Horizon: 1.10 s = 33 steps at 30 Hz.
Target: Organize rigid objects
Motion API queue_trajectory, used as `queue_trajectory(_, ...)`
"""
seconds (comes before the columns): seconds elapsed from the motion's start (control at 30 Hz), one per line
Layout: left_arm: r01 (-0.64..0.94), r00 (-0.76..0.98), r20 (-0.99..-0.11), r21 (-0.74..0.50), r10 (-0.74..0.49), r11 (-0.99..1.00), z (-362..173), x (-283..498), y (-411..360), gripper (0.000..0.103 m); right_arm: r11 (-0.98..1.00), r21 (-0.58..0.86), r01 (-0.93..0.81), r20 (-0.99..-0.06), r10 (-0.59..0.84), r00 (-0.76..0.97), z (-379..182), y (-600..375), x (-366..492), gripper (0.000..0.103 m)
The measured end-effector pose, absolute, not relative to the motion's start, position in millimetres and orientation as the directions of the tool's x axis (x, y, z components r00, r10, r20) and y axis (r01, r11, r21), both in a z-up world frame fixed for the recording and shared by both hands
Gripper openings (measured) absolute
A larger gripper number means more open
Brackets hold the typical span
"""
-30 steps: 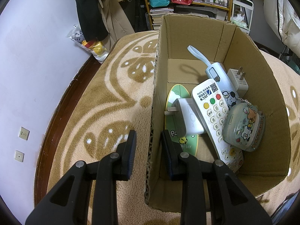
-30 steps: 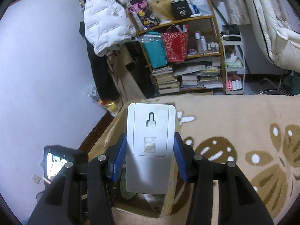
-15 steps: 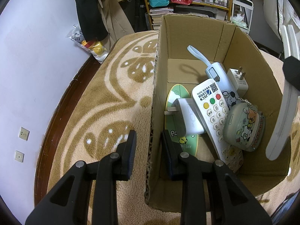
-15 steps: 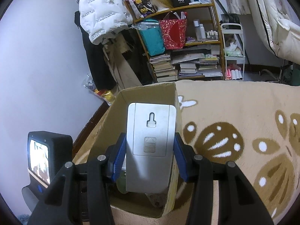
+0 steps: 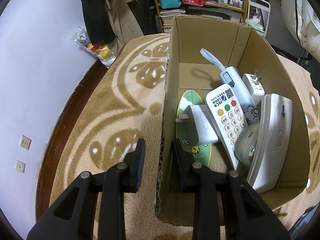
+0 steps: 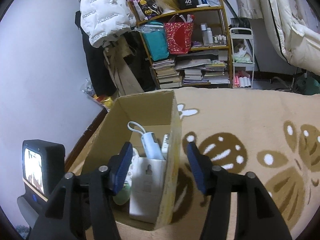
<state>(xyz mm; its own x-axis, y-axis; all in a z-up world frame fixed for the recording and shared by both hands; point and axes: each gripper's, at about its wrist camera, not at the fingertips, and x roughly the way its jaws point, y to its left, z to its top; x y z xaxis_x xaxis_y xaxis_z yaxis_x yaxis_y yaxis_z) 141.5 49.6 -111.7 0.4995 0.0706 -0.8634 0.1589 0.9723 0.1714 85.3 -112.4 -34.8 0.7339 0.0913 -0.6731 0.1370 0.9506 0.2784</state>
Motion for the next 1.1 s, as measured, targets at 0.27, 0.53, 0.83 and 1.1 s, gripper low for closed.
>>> queue_trajectory(0.27,0.159,0.518,-0.853,0.164,0.059,0.974,-106,135,50,0.027,0.950,0.269,0.160,-0.680,0.070,0.730,-30,-128,67,0.084)
queue_trajectory(0.53,0.155,0.557,-0.829,0.159,0.047,0.975,-93,123,53,0.027,0.957,0.247,0.150,-0.652,0.049,0.756,-16,-139,37,0.102)
queue_trajectory(0.83,0.101,0.652,-0.756,0.157,0.053,0.982,-57,93,64,0.036,0.965,0.224,0.139,-0.619,0.030,0.785,6,-140,3,0.103)
queue_trajectory(1.1,0.086,0.742,-0.670,0.120,0.016,0.989,-18,55,78,0.072,0.968,0.220,0.119,-0.576,0.030,0.817,21,-140,-28,0.103)
